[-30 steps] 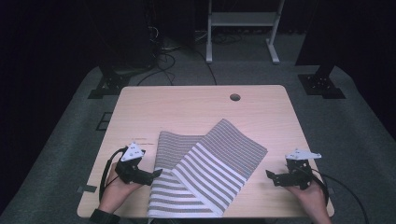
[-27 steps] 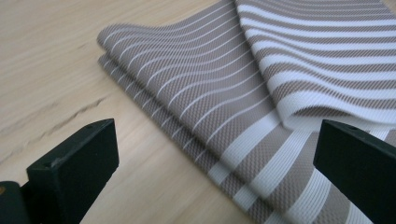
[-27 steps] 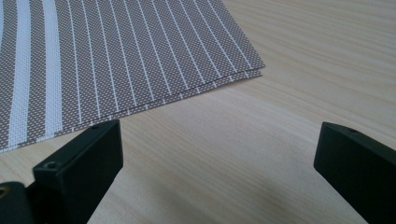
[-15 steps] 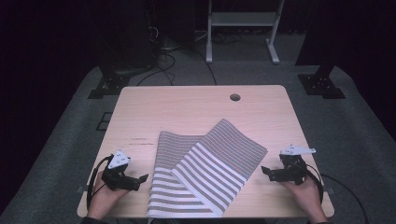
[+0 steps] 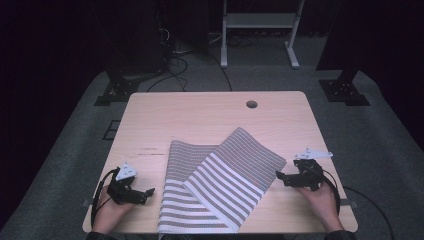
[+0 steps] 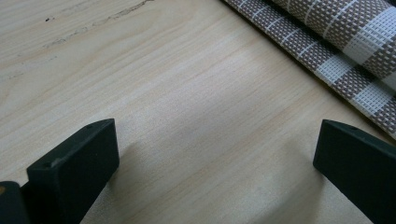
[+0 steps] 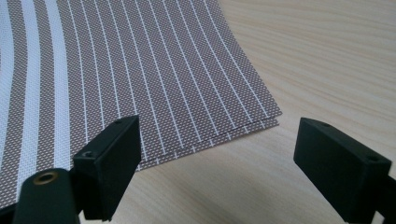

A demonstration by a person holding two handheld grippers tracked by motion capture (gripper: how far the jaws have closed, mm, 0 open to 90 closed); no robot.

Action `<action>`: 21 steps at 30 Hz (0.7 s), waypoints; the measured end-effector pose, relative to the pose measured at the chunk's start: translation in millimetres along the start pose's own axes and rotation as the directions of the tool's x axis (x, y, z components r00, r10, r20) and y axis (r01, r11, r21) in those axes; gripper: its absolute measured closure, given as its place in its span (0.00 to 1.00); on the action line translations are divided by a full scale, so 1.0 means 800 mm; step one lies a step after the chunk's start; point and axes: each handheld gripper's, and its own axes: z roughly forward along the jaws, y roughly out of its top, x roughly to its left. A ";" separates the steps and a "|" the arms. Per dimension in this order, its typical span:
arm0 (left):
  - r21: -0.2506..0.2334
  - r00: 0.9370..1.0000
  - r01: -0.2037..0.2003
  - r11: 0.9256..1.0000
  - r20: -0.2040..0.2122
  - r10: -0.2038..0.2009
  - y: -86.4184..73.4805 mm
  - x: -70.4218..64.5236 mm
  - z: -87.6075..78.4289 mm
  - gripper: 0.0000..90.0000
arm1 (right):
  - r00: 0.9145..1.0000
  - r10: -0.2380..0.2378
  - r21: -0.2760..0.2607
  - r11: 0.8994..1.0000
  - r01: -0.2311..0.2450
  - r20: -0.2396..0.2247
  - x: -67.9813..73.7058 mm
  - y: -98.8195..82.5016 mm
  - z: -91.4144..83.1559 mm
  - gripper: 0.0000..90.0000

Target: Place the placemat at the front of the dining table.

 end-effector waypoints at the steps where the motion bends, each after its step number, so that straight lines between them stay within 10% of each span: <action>1: -0.004 1.000 -0.002 1.000 0.002 0.002 0.000 0.000 0.000 0.00 | 1.000 -0.003 0.001 1.000 0.003 0.000 0.000 0.001 0.001 0.16; 21: -0.011 1.000 -0.004 1.000 0.000 0.004 0.000 0.001 0.002 0.00 | 1.000 0.004 0.057 0.998 -0.006 0.021 -0.013 0.010 0.032 0.36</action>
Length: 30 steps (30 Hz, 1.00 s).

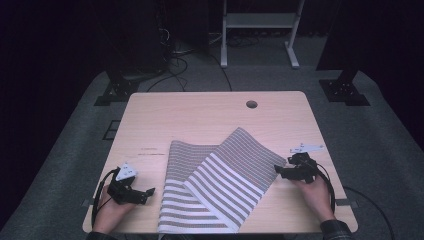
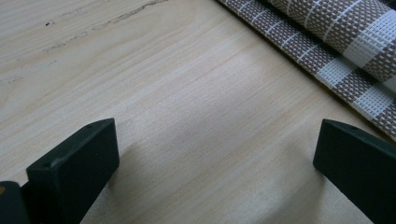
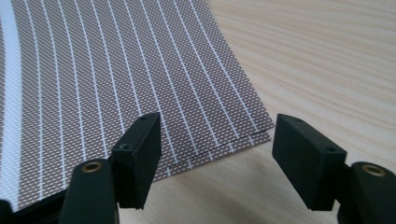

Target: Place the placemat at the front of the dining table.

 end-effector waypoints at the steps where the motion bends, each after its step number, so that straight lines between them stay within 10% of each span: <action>1: 0.000 1.000 0.001 1.000 0.000 -0.001 0.000 0.000 0.000 0.00 | 1.000 0.000 0.008 1.000 0.000 0.000 0.001 0.001 0.005 0.38; 11: 0.000 1.000 0.001 1.000 0.000 -0.001 0.000 0.000 0.000 0.00 | 1.000 -0.011 0.019 1.000 0.010 0.019 0.000 0.002 0.013 0.50; 24: 0.002 1.000 -0.002 1.000 0.000 0.002 0.000 0.000 0.000 0.00 | 0.999 -0.023 0.017 1.000 0.024 -0.041 0.006 0.003 0.011 0.93; 30: 0.002 1.000 -0.001 1.000 0.000 0.001 0.000 0.000 0.000 0.00 | 0.999 -0.024 0.018 1.000 0.025 -0.023 0.002 0.006 0.005 0.95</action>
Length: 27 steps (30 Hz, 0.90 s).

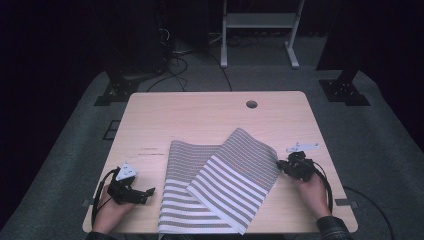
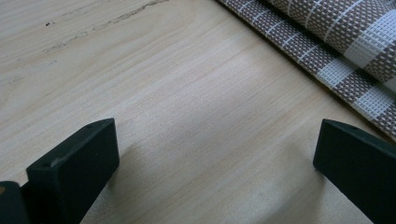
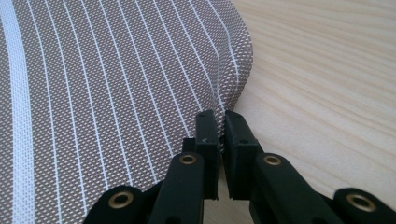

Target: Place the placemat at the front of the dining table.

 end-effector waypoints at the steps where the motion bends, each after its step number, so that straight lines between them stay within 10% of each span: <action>1: 0.000 1.000 0.000 1.000 0.000 0.000 0.000 0.000 0.000 0.00 | 1.000 0.000 0.000 1.000 0.000 0.000 0.000 0.000 0.000 0.95; 27: -0.002 1.000 0.003 1.000 0.002 -0.003 0.000 0.000 0.001 0.00 | 0.993 0.016 -0.028 1.000 -0.013 0.113 -0.049 0.032 -0.009 0.95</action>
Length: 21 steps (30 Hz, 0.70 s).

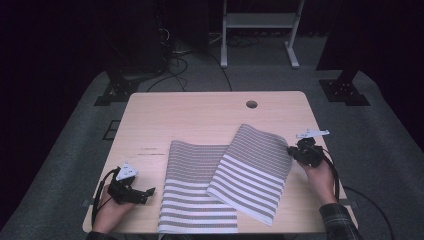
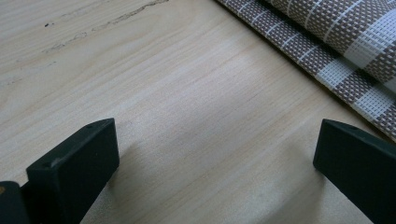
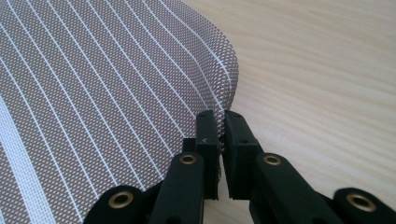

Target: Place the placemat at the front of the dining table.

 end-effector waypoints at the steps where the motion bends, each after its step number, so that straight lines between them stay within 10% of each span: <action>1: 0.000 1.000 0.000 1.000 0.000 0.000 0.000 0.000 0.000 0.00 | 1.000 -0.001 -0.010 1.000 0.001 0.014 -0.003 0.003 0.000 0.95; 16: 0.000 1.000 -0.001 1.000 0.000 0.001 0.000 0.000 0.000 0.00 | 0.996 0.046 -0.006 0.999 -0.046 0.076 -0.038 0.012 0.017 0.93; 21: 0.000 1.000 -0.001 1.000 0.000 0.001 0.000 0.000 0.000 0.00 | 0.994 0.053 -0.031 0.998 -0.051 0.095 -0.043 0.012 0.014 0.77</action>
